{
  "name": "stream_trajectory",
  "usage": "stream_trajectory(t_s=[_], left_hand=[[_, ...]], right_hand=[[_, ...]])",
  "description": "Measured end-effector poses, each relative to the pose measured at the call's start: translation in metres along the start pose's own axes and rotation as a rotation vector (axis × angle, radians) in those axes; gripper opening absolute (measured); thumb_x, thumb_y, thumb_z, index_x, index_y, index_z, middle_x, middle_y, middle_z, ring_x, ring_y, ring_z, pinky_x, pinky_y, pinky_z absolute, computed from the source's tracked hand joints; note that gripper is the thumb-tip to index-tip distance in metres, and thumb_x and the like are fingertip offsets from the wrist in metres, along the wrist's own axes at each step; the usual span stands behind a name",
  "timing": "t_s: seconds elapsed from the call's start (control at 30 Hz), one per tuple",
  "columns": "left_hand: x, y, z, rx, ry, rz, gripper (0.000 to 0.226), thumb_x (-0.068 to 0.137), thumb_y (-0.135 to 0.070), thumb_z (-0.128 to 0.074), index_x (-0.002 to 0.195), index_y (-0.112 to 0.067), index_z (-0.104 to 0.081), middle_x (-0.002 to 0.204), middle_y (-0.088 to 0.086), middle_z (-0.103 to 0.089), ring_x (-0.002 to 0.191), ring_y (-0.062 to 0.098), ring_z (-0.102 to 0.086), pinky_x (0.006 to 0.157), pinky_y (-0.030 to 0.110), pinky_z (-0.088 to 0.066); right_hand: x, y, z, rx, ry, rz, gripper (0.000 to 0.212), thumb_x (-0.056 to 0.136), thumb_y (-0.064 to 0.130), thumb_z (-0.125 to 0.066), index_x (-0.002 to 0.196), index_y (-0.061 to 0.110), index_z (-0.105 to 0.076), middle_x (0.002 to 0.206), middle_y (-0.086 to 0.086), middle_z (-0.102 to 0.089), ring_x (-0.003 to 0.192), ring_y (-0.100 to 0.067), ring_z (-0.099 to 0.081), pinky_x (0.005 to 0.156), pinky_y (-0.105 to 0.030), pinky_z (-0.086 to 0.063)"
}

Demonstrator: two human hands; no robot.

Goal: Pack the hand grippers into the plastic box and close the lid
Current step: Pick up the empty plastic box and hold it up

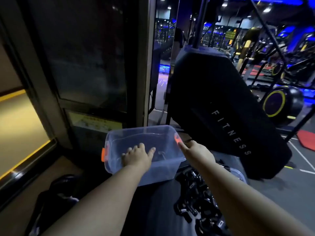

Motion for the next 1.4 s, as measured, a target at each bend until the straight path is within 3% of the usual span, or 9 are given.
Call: stream_trajectory(t_s=[0.2,0.4,0.57,0.63,0.77,0.97,1.13,1.3,1.4], left_hand=[[0.011,0.036,-0.039,0.071,-0.011,0.081,0.061,0.095,-0.061,-0.021,0.132,-0.017,-0.042,0.14,0.005,-0.045,0.13,0.025,-0.036,0.1,0.041,-0.031],[0.025,0.088,-0.07,0.065,-0.082,0.27,0.065,0.094,-0.063,-0.022,0.141,-0.019,-0.029,0.149,0.005,-0.026,0.137,0.025,-0.023,0.106,0.039,-0.027],[0.037,0.113,-0.094,-0.121,-0.167,0.398,0.078,0.093,-0.063,-0.029,0.151,-0.016,-0.007,0.158,0.008,0.002,0.142,0.03,-0.009,0.113,0.043,-0.018],[0.041,0.116,-0.102,-0.312,-0.253,0.436,0.08,0.092,-0.058,-0.038,0.151,-0.015,-0.007,0.158,0.013,0.0,0.142,0.035,-0.015,0.113,0.045,-0.022],[0.044,0.118,-0.112,-0.542,-0.469,0.39,0.069,0.09,-0.039,-0.056,0.146,-0.013,-0.023,0.151,0.019,-0.019,0.13,0.04,-0.035,0.1,0.047,-0.037],[0.062,0.13,-0.128,-0.629,-0.719,0.228,0.062,0.084,-0.025,-0.062,0.141,-0.019,-0.036,0.138,0.016,-0.039,0.124,0.036,-0.043,0.101,0.048,-0.04],[0.073,0.137,-0.142,-0.761,-0.887,0.095,0.064,0.08,-0.022,-0.066,0.137,-0.014,-0.039,0.131,0.016,-0.045,0.119,0.035,-0.047,0.098,0.052,-0.043],[0.058,0.144,-0.17,-1.074,-0.971,0.017,0.09,0.069,-0.044,-0.06,0.147,-0.019,-0.021,0.143,0.012,-0.04,0.128,0.028,-0.044,0.104,0.05,-0.04],[0.041,0.148,-0.191,-1.185,-0.973,0.01,0.095,0.078,-0.028,-0.071,0.151,-0.011,-0.013,0.151,0.014,-0.031,0.137,0.026,-0.036,0.112,0.045,-0.032]], right_hand=[[0.023,-0.014,-0.056,-0.004,0.098,-0.001,0.058,0.088,0.065,-0.038,0.122,0.019,-0.048,0.1,-0.005,-0.062,0.093,-0.027,-0.057,0.082,-0.035,-0.046],[0.053,-0.041,-0.097,0.093,0.095,-0.093,0.072,0.086,0.065,-0.043,0.143,0.024,-0.031,0.135,-0.012,-0.045,0.12,-0.033,-0.05,0.098,-0.044,-0.041],[0.081,-0.059,-0.118,0.217,0.025,-0.159,0.077,0.089,0.057,-0.048,0.151,0.023,-0.016,0.146,-0.018,-0.031,0.128,-0.039,-0.042,0.102,-0.048,-0.037],[0.094,-0.065,-0.13,0.294,0.008,-0.205,0.081,0.09,0.056,-0.048,0.152,0.021,-0.011,0.148,-0.02,-0.031,0.13,-0.04,-0.039,0.103,-0.047,-0.035],[0.118,-0.072,-0.159,0.57,-0.032,-0.269,0.084,0.087,0.056,-0.052,0.15,0.016,-0.014,0.137,-0.019,-0.046,0.117,-0.042,-0.05,0.095,-0.049,-0.046],[0.134,-0.083,-0.189,0.971,-0.118,-0.202,0.057,0.086,0.03,-0.06,0.135,0.017,-0.034,0.11,-0.012,-0.046,0.099,-0.04,-0.058,0.056,-0.04,-0.056],[0.132,-0.092,-0.199,1.08,-0.177,-0.082,0.046,0.086,0.022,-0.057,0.127,0.016,-0.037,0.092,-0.005,-0.045,0.086,-0.033,-0.056,0.065,-0.051,-0.058],[0.112,-0.108,-0.215,1.183,-0.224,0.032,0.046,0.086,0.02,-0.055,0.127,0.02,-0.034,0.111,-0.011,-0.046,0.095,-0.033,-0.053,0.065,-0.048,-0.058],[0.09,-0.121,-0.226,1.268,-0.252,0.099,0.043,0.088,0.016,-0.053,0.125,0.024,-0.033,0.113,-0.009,-0.047,0.099,-0.031,-0.055,0.073,-0.049,-0.057]])
Point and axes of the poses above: each hand's wrist, its own x-axis towards the middle knuckle, its own z-axis out of the back of the hand, y = z × x, the point moved 4 cm from there along x, towards the middle knuckle
